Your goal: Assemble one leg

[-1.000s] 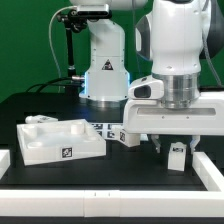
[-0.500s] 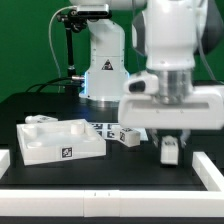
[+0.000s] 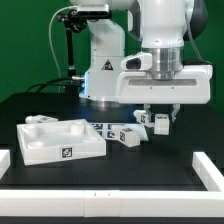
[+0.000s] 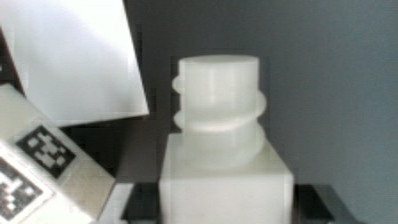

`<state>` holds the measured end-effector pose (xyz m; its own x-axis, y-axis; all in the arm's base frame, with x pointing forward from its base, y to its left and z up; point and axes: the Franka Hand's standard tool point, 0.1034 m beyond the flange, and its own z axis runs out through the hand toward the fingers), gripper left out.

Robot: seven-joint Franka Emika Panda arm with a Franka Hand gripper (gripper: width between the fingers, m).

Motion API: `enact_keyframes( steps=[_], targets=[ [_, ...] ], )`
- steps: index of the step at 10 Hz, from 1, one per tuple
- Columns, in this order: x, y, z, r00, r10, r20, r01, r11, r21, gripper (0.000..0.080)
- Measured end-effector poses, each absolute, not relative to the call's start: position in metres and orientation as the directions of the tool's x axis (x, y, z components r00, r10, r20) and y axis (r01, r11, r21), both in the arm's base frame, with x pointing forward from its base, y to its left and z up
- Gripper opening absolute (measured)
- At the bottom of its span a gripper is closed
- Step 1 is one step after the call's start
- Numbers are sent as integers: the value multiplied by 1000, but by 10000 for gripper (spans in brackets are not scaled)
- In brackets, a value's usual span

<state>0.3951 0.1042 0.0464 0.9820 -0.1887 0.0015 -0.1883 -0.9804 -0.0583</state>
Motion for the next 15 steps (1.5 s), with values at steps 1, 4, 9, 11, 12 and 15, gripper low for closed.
enact_keyframes(
  steps=[1, 4, 9, 11, 12, 15],
  targets=[
    [395, 106, 44, 984, -177, 6, -176, -983, -58, 284],
    [389, 125, 19, 993, -114, 13, -113, -992, -58, 285],
    [390, 120, 11, 993, -117, 29, -115, -991, -61, 285],
    [391, 114, 22, 995, -102, 17, -101, -993, -58, 575],
    [394, 103, 41, 996, -86, -9, -87, -995, -57, 575],
    [414, 53, 93, 1000, -13, -5, -14, -997, -72, 646]
  ],
)
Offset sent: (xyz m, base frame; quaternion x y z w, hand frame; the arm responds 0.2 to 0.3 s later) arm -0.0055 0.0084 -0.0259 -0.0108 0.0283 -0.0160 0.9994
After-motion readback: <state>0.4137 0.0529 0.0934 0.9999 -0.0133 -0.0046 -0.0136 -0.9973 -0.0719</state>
